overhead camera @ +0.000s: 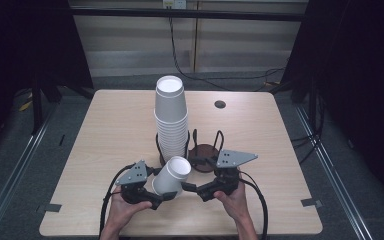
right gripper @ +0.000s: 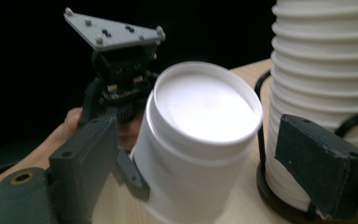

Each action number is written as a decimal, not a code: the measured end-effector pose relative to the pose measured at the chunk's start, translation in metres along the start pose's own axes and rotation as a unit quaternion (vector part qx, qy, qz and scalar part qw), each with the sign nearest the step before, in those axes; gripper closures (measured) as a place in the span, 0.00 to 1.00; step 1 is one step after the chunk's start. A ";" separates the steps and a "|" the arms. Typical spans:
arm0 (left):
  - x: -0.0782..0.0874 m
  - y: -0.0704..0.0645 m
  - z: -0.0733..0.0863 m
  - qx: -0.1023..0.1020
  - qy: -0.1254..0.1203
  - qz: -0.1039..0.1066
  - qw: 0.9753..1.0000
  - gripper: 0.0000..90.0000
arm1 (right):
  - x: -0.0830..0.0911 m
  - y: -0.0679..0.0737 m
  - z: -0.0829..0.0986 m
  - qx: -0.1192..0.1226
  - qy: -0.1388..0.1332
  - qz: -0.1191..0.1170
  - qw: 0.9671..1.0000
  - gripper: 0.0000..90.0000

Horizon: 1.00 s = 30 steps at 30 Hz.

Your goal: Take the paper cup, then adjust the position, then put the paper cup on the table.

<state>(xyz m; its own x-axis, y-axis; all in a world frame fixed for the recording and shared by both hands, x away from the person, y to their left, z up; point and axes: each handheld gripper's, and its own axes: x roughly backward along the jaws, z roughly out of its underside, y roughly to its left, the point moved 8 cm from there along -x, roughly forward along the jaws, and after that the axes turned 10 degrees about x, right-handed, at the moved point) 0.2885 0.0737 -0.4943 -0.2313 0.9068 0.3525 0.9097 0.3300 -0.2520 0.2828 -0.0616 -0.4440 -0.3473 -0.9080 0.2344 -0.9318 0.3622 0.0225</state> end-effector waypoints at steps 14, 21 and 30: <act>0.000 0.004 0.002 -0.014 0.040 -0.018 0.999 0.21 | 0.006 0.000 0.022 0.006 0.073 -0.008 0.997 0.14; 0.003 0.005 0.002 -0.025 0.062 -0.022 0.998 0.21 | 0.005 -0.001 0.028 0.008 0.096 -0.013 0.995 0.14; 0.002 0.008 0.007 -0.028 0.092 -0.026 0.995 0.21 | 0.005 -0.003 0.032 0.013 0.125 -0.019 0.992 0.14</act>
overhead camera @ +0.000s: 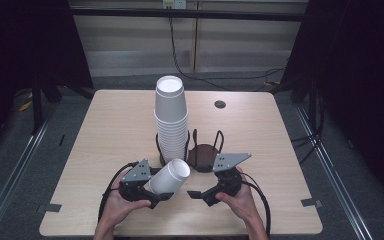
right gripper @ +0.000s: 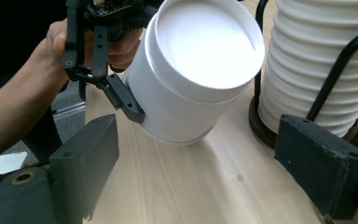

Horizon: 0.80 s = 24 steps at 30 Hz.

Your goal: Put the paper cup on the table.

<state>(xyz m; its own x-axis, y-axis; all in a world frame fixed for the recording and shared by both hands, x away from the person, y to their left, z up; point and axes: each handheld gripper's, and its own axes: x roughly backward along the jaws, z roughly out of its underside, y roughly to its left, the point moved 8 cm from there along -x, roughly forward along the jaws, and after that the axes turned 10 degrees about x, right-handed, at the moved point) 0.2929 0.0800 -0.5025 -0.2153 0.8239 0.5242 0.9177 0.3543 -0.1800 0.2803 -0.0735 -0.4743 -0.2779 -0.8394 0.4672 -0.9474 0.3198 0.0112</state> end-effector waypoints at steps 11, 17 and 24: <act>-0.004 0.000 0.001 -0.018 0.045 -0.010 0.999 0.21 | 0.001 0.000 0.003 0.017 0.057 -0.007 0.998 0.15; 0.000 -0.002 -0.007 -0.040 0.073 -0.004 0.997 0.21 | 0.003 -0.001 0.007 0.016 0.093 -0.020 0.995 0.17; 0.000 -0.004 -0.016 -0.067 0.098 -0.008 0.993 0.21 | 0.006 -0.005 0.005 0.029 0.117 -0.021 0.992 0.15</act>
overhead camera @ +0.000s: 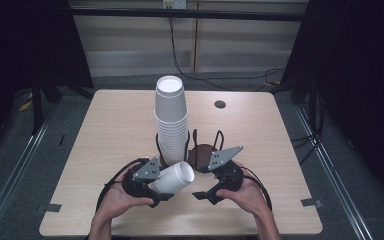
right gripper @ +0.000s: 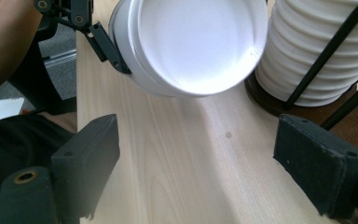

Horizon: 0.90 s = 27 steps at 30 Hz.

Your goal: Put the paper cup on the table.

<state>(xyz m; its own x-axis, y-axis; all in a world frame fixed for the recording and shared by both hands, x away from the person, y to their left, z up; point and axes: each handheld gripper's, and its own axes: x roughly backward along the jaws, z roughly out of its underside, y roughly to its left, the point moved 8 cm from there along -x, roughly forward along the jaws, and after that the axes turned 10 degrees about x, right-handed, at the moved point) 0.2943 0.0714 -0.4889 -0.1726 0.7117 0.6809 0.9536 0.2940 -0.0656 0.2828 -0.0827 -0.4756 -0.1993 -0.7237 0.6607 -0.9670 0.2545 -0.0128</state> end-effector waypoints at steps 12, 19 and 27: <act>-0.005 0.003 0.000 -0.031 0.068 -0.017 0.997 0.21 | -0.008 0.002 0.002 0.020 0.050 -0.013 0.998 0.15; -0.006 0.002 0.000 -0.044 0.092 -0.020 0.995 0.21 | -0.015 0.000 0.005 0.029 0.090 -0.011 0.995 0.15; -0.010 -0.002 0.002 -0.053 0.109 -0.011 0.993 0.21 | -0.018 -0.003 0.002 0.033 0.113 -0.023 0.993 0.17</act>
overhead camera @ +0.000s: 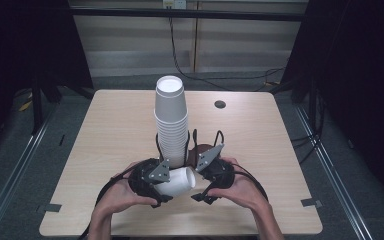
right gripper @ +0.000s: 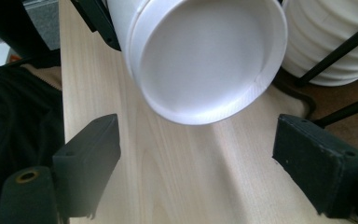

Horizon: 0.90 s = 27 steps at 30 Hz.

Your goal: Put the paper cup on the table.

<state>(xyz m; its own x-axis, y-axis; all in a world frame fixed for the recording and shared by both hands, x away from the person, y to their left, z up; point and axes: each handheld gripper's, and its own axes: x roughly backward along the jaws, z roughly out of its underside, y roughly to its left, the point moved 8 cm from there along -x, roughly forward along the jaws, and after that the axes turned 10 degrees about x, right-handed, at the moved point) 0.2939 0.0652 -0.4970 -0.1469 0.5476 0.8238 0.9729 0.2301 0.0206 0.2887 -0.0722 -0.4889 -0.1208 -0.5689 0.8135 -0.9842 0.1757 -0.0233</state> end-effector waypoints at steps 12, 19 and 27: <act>-0.004 -0.009 -0.007 -0.020 0.003 0.010 1.000 0.21 | -0.004 0.002 -0.008 0.017 0.021 -0.024 0.999 0.19; -0.007 -0.011 -0.007 -0.027 0.012 0.009 1.000 0.21 | -0.006 0.003 -0.014 0.020 0.024 -0.039 0.999 0.20; -0.010 -0.013 -0.009 -0.029 0.008 0.014 0.999 0.21 | -0.012 0.004 -0.019 0.020 0.029 -0.060 0.998 0.22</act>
<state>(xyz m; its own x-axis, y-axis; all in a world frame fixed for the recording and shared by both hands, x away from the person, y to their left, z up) 0.2842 0.0500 -0.5003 -0.1173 0.5407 0.8330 0.9855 0.1671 0.0303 0.2882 -0.0499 -0.4876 0.0041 -0.5361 0.8441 -0.9956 0.0765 0.0534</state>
